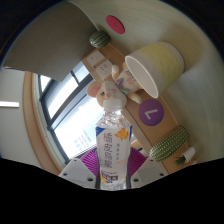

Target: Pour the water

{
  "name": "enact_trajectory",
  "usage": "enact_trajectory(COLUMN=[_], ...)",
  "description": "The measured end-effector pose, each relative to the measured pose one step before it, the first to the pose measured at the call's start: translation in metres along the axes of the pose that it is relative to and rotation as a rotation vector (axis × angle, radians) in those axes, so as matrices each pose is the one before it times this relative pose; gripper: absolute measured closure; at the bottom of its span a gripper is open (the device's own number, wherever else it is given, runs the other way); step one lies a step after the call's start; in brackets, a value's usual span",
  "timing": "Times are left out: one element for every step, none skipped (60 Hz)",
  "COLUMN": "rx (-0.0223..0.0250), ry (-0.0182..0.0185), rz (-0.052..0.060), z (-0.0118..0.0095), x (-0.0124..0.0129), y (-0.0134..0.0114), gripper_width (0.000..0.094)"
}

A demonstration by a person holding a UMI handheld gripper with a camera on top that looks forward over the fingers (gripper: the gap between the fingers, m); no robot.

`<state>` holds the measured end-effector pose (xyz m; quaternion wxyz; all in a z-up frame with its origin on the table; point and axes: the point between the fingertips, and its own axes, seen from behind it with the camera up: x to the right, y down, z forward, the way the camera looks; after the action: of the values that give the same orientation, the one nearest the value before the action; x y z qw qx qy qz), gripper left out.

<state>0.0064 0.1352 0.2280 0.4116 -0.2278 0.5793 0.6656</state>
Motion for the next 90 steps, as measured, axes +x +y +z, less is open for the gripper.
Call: enact_trajectory(rx=[0.01451,0.00857,0.00713,0.00572,0.00600,0.00616,0.00638,0.00657,0.00602,0.00291,0.00362,0.00231,0.00157,0.00278,0.00234,0.00072,0.00070,0.00096,-0.00024,-0.00016,-0.00125,-0.00236,-0.00446,-0.00456,-0.00827,-0.01036,-0.00706,-0.01537,-0.01810,-0.02009,-0.02413,-0.02957,-0.03205,-0.01844,-0.02813,-0.02967,-0.02665,-0.02493,-0.02367,-0.02016,-0.01670,-0.01584,-0.01378,-0.00721,-0.00477,-0.00491,-0.00495,-0.00491,-0.00667,0.00212,-0.00647,-0.00367,-0.00274,-0.00134,0.00041,0.00447,0.00656,0.00841,0.00161,-0.00675,-0.00829,-0.00829,-0.00869,-0.00921,-0.01273,-0.00201,-0.01706,-0.00314,-0.00673,-0.00524,-0.00481,-0.00805,-0.00968,-0.01037,-0.00848,-0.00681,-0.00627,-0.00265,-0.00604,-0.00657,-0.00665,-0.00617,-0.00679,-0.00712,-0.00789,-0.00596,-0.00390,-0.00266,-0.00395,-0.00273], ry=[0.00139,-0.00517,-0.00755,-0.00571,-0.00313,0.00008,0.00235,0.00482,0.00829,0.00310,0.00267,0.00107,0.00015,-0.00083,-0.00178,-0.00194,0.00227,0.00238,0.00173,0.00229,0.00249,0.00219,0.00202,-0.00156,-0.00105,-0.00035,0.00765,-0.00146,-0.00330,-0.00378,-0.00094,0.00178,0.00529,-0.00915,0.02211,0.01214,0.01087,0.00822,0.00505,0.00406,0.00625,-0.00840,0.00986,0.00424,0.00134,0.00167,0.00297,0.00480,0.01217,0.00722,0.01900,0.02060,0.02195,0.02057,0.01816,0.01737,0.02126,0.01996,0.02409,0.02423,0.02589,0.02848,0.03110,0.03186,0.03108,0.02406,0.03139,0.01853,0.02422,0.02300,0.02228,0.01993,0.01676,0.01329,0.01085,0.00841,0.00723,0.00530,0.00408,0.00359,0.00313,0.00414,0.00632,0.00903,0.00968,0.00823,0.00793,0.00187,0.00218,-0.00054], rz=[0.0368,0.0276,0.0258,0.0233,0.0222,0.0202,0.0173,0.0137,0.0131,0.0030,0.0053,0.0057,0.0071,0.0069,0.0052,0.0024,0.0005,-0.0017,0.0010,-0.0004,-0.0032,-0.0069,-0.0094,-0.0098,-0.0184,-0.0243,-0.0287,-0.0365,-0.0426,-0.0483,-0.0560,-0.0637,-0.0735,-0.0686,-0.0794,-0.0898,-0.0896,-0.0906,-0.0886,-0.0872,-0.0835,-0.0996,-0.0693,-0.0758,-0.0732,-0.0692,-0.0639,-0.0601,-0.0588,-0.0608,-0.0534,-0.0512,-0.0484,-0.0465,-0.0442,-0.0409,-0.0371,-0.0410,-0.0334,-0.0360,-0.0341,-0.0328,-0.0320,-0.0315,-0.0275,-0.0279,-0.0132,-0.0201,-0.0125,-0.0108,-0.0088,-0.0065,-0.0047,-0.0030,-0.0017,0.0011,0.0051,0.0061,0.0057,0.0065,0.0077,0.0055,0.0002,-0.0052,-0.0094,-0.0088,-0.0056,-0.0013,0.0029,0.0055], z=[-0.00349,0.00486,0.00190,0.00141,0.00116,0.00083,0.00116,0.00100,-0.00695,0.00341,0.00074,0.00009,0.00029,-0.00016,-0.00047,-0.00026,-0.00114,0.00078,-0.00011,-0.00019,-0.00009,0.00016,0.00035,-0.00097,0.00115,0.00072,0.00312,0.00168,0.00180,0.00236,0.00309,0.00246,0.00274,-0.00268,0.00458,0.00249,0.00182,0.00188,0.00140,0.00108,0.00029,-0.00244,-0.00219,0.00011,-0.00054,-0.00074,-0.00144,-0.00134,-0.00035,-0.00202,-0.00149,-0.00125,-0.00099,-0.00072,-0.00149,-0.00131,-0.00172,0.00255,-0.00251,-0.00086,-0.00074,-0.00083,-0.00034,0.00007,-0.00093,0.00997,-0.00382,0.00435,0.00155,0.00242,0.00223,0.00232,0.00268,0.00296,0.00343,0.00276,0.00330,0.00626,0.00278,0.00274,0.00240,0.00275,0.00290,0.00291,0.00247,0.00296,0.00274,0.00163,0.00205,0.00199], x=[-0.00186,0.00088,0.00068,0.00104,0.00128,0.00179,0.00224,0.00260,-0.00105,0.00149,0.00117,0.00081,0.00064,0.00044,-0.00020,-0.00023,0.00023,0.00084,0.00040,0.00040,0.00028,0.00010,-0.00036,-0.00116,-0.00100,-0.00160,-0.00361,-0.00310,-0.00383,-0.00439,-0.00458,-0.00441,-0.00403,-0.00492,-0.00498,-0.00231,-0.00354,-0.00394,-0.00428,-0.00415,-0.00404,-0.00039,-0.00739,-0.00212,-0.00249,-0.00231,-0.00171,0.00070,0.00334,0.00653,0.00463,0.00639,0.00745,0.00755,0.00727,0.00786,0.00861,0.01290,0.00644,0.00935,0.01049,0.01274,0.01325,0.01317,0.01179,0.01886,0.00640,0.01531,0.00987,0.01015,0.00947,0.00897,0.00746,0.00655,0.00624,0.00551,0.00538,0.00459,0.00465,0.00331,0.00318,0.00320,0.00324,0.00378,0.00360,0.00287,0.00113,0.00341,0.00169,0.00043], y=[-0.00359,-0.00359,-0.00324,-0.00311,-0.00308,-0.00301,-0.00293,-0.00291,-0.00088,-0.00246,-0.00187,-0.00102,-0.00114,-0.00147,-0.00105,-0.00069,0.00029,-0.00005,0.00008,0.00036,0.00077,0.00122,0.00230,0.00402,0.00335,0.00397,0.00525,0.00588,0.00642,0.00660,0.00712,0.00739,0.00790,0.00768,0.00486,0.00491,0.00372,0.00272,0.00166,0.00062,-0.00030,0.00331,-0.00420,-0.00444,-0.00473,-0.00466,-0.00477,-0.00472,-0.00424,-0.00411,-0.00390,-0.00438,-0.00361,-0.00339,-0.00335,-0.00374,-0.00387,0.00209,-0.00285,0.00118,0.00221,0.00273,0.00344,0.00336,0.00265,0.01233,0.00029,0.00748,0.00454,0.00558,0.00551,0.00651,0.00684,0.00732,0.00681,0.00599,0.00566,0.00621,0.00654,0.00552,0.00557,0.00533,0.00587,0.00599,0.00562,0.00486,0.00286,0.00417,0.00351,0.00372], gripper_width=[0.0592,0.0592,0.0594,0.0593,0.0592,0.0590,0.0592,0.0592,0.0592,0.0590,0.0592,0.0591,0.0590,0.0588,0.0591,0.0591,0.0591,0.0592,0.0590,0.0593,0.0591,0.0591,0.0590,0.0593,0.0590,0.0593,0.0592,0.0590,0.0591,0.0592,0.0593,0.0592,0.0591,0.0591,0.0590,0.0592,0.0591,0.0591,0.0591,0.0592,0.0591,0.0592,0.0592,0.0591,0.0591,0.0592,0.0592,0.0591,0.0591,0.0592,0.0592,0.0592,0.0592,0.0592,0.0592,0.0593,0.0593,0.0593,0.0593,0.0593,0.0593,0.0593,0.0594,0.0593,0.0591,0.0593,0.0591,0.0591,0.0591,0.0591,0.0591,0.0592,0.0592,0.0593,0.0592,0.0591,0.0592,0.0592,0.0592,0.0592,0.0593,0.0593,0.0593,0.0592,0.0592,0.0592,0.0592,0.0591,0.0591,0.0591])
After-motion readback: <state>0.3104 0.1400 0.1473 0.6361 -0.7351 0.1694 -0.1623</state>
